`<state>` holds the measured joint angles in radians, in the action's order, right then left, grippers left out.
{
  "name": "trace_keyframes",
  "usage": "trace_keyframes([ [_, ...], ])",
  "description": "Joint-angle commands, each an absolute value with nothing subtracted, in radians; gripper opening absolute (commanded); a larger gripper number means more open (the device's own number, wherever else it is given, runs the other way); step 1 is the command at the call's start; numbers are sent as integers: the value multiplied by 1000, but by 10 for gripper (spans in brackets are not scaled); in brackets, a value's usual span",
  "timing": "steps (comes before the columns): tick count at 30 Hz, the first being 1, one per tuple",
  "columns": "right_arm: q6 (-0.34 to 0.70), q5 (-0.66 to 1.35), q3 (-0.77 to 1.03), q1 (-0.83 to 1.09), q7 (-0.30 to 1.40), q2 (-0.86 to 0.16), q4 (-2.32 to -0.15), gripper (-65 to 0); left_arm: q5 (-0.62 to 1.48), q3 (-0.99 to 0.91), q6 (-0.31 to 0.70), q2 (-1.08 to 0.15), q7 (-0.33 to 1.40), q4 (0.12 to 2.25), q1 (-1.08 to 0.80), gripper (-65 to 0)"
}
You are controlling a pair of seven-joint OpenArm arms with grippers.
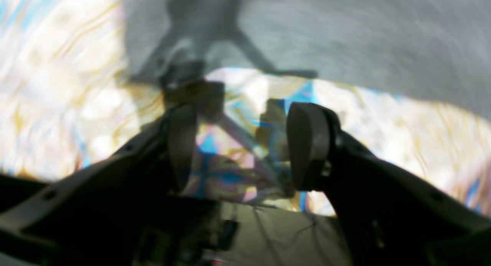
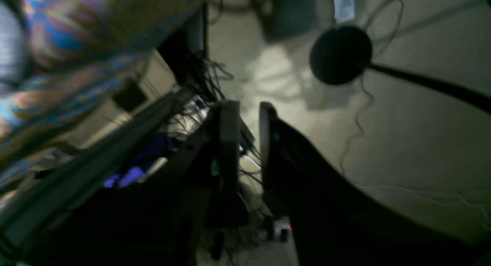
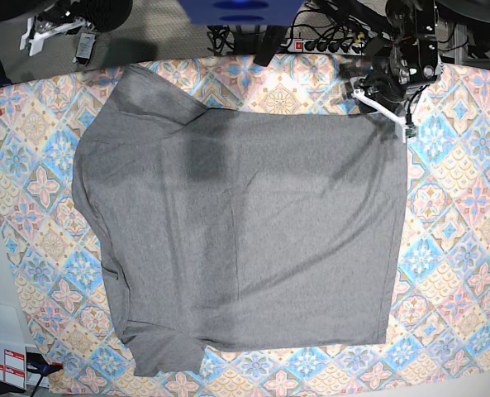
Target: Fold the T-shirt properly
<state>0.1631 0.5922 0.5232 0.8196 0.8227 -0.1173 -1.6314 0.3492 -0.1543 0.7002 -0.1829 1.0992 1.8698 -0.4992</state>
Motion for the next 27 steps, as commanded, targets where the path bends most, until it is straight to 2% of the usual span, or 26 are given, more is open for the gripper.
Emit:
trace_keyframes([
  [1,166,581,516,835,802,-128,-1629,-560,352,-157,698,-191,1095,1888,-503,-279],
  [10,166,519,444,828,707,-116,-1478,-560,352,-157,698,-191,1089,1888,-541,-279],
  [16,168,516,444,742,704,-116,-1339,-560,352,-156,698,-191,1089,1888,-544,-279],
  [20,168,443,443,677,676,-117,-1222,-560,352,-120,698,-193,1089,1890,-565,-279],
  [27,168,401,443,659,653,-114,-1201,-560,349,-44,698,-216,1043,1890,-602,-280],
])
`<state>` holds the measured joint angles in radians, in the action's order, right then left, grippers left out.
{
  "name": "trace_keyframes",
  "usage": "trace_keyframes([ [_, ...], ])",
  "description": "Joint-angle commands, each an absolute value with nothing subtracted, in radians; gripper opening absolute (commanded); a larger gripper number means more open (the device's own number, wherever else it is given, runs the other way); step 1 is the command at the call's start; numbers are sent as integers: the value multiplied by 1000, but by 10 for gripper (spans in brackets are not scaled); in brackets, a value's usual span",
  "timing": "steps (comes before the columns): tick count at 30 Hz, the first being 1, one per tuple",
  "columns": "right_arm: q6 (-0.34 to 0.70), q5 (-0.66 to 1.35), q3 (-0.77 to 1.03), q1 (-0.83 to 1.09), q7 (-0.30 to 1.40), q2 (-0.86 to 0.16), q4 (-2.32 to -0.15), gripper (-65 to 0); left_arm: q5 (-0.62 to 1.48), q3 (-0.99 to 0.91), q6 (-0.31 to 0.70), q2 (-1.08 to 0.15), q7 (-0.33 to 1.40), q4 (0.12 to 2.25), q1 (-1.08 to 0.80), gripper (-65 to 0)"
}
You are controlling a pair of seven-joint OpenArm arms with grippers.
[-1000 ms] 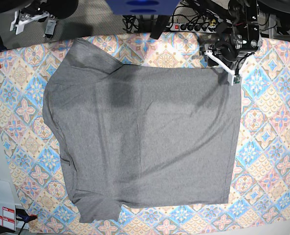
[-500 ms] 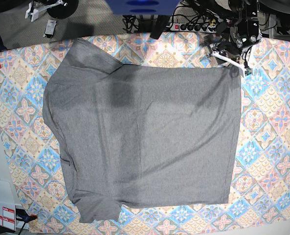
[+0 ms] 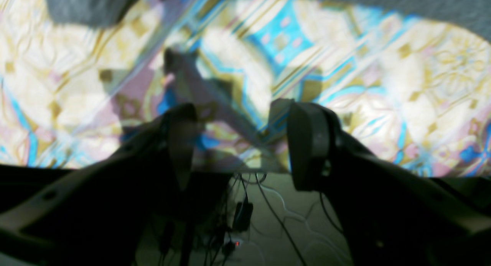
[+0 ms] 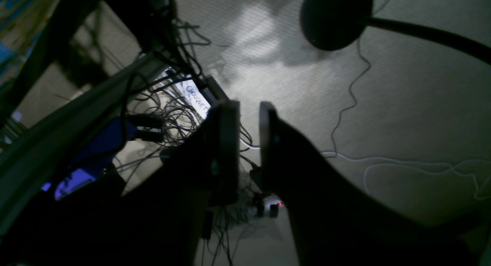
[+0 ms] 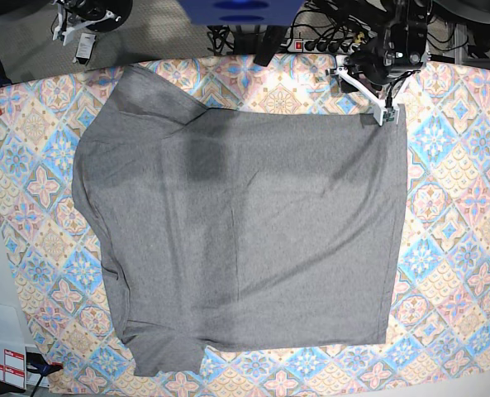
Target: Fold the T-shirt properly
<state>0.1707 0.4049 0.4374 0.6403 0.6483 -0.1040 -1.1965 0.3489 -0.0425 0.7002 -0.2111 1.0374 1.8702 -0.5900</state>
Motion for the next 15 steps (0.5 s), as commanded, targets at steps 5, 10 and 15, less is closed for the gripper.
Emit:
trace_keyframes([
  [5,168,400,443,644,653,-114,-1201,-560,320,7,698,-252,1021,1890,-633,-280],
  [10,168,400,443,644,654,-114,-1201,-560,277,39,698,-271,969,1890,-670,-280],
  [15,168,400,443,642,654,-114,-1201,-560,277,39,698,-274,967,1888,-670,-280],
])
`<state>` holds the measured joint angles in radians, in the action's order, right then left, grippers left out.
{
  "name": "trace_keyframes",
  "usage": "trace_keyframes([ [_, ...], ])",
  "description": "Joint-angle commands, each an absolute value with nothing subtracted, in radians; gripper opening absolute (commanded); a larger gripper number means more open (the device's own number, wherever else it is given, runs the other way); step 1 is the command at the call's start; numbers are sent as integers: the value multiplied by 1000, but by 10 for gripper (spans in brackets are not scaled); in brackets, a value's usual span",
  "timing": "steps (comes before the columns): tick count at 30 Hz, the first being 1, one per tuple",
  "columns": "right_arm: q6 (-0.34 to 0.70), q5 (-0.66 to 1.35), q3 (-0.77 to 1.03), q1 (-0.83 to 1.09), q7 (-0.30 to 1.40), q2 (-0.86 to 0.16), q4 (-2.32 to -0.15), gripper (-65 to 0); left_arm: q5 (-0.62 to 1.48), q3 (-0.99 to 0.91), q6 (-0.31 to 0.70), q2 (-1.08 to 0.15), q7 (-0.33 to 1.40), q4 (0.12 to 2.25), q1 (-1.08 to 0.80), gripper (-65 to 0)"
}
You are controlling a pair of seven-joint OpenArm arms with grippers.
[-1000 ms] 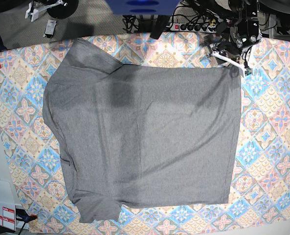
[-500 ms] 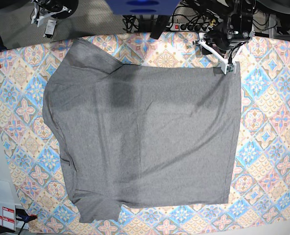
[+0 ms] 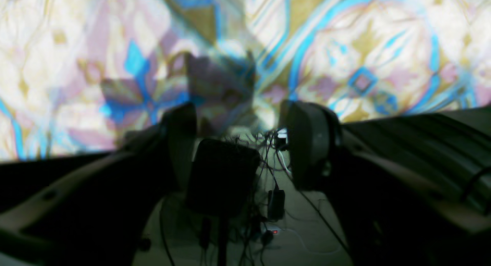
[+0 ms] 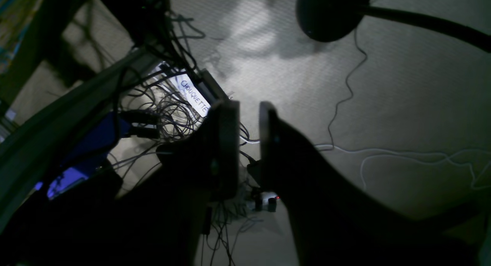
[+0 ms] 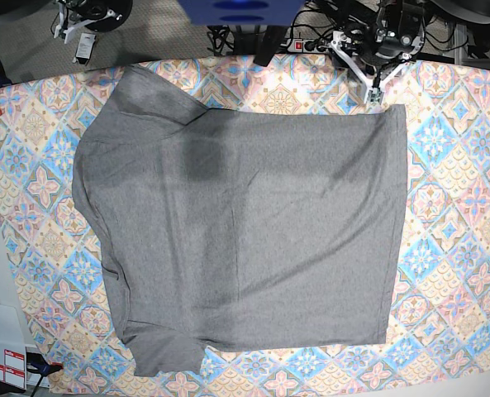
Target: Fold the T-shirt properly
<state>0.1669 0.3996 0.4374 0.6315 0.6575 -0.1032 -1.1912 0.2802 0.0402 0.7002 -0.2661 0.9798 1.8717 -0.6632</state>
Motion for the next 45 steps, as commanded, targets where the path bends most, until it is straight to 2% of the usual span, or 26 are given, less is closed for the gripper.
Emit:
trace_keyframes([
  [1,168,400,443,636,654,-114,-1201,-560,277,39,698,-274,967,1888,-670,-280],
  [11,168,397,443,553,651,-114,-1053,-560,278,39,698,-274,963,1888,-665,-280],
  [15,168,337,395,486,638,-117,-949,-560,278,39,698,-274,963,1888,-665,-280],
  [21,168,308,331,438,507,-116,-776,-560,278,39,698,-274,963,1888,-665,-280],
  [27,168,308,271,311,377,-120,-507,-560,277,38,698,-274,963,1888,-665,-280],
  [37,168,308,114,137,12,-130,-16,-558,277,38,698,-274,963,1888,-664,-280],
  [40,168,308,101,105,-59,-130,0,-558,277,38,698,-274,963,1888,-664,-280],
  [45,168,308,99,102,-67,-130,0,-558,277,38,698,-274,963,1888,-664,-280],
])
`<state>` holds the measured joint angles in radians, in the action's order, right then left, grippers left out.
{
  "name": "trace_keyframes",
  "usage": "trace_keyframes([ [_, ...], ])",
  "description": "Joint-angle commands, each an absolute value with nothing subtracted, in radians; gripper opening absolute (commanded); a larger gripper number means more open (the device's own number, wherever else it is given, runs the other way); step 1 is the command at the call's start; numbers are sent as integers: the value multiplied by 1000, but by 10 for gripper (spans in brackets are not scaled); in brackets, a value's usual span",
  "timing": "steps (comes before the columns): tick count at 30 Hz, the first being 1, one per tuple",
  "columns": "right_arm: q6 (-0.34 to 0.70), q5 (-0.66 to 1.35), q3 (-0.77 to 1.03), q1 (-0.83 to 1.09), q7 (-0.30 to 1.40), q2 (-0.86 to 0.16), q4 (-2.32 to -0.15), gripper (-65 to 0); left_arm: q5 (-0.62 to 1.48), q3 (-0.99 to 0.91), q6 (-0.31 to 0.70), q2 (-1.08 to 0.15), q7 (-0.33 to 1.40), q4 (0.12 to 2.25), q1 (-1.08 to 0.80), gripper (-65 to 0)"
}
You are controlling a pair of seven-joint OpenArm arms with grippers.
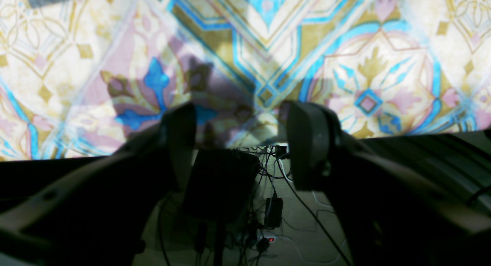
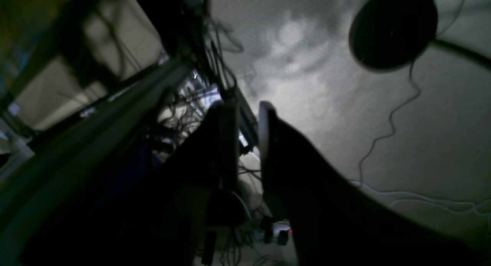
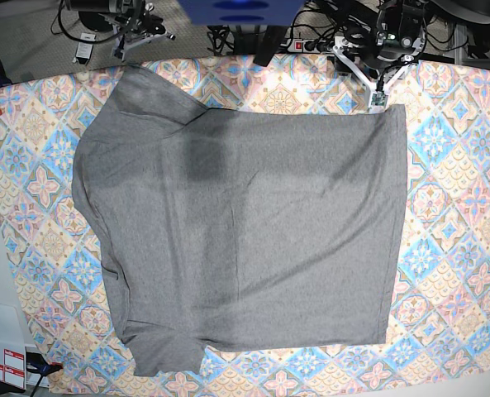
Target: Fold the T-shirt properly
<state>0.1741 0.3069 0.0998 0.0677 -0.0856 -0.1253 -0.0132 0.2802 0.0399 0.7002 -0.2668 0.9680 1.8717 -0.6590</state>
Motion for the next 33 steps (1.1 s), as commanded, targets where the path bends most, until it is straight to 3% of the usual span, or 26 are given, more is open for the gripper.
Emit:
trace_keyframes([
  [1,168,308,99,102,-67,-130,0,-558,277,38,698,-274,963,1888,-664,-280],
  [18,168,308,102,27,-67,-127,0,-558,277,39,698,-274,967,1888,-636,-280],
  [33,168,308,104,-68,-67,13,0,-558,277,39,698,-274,969,1888,-639,-280],
])
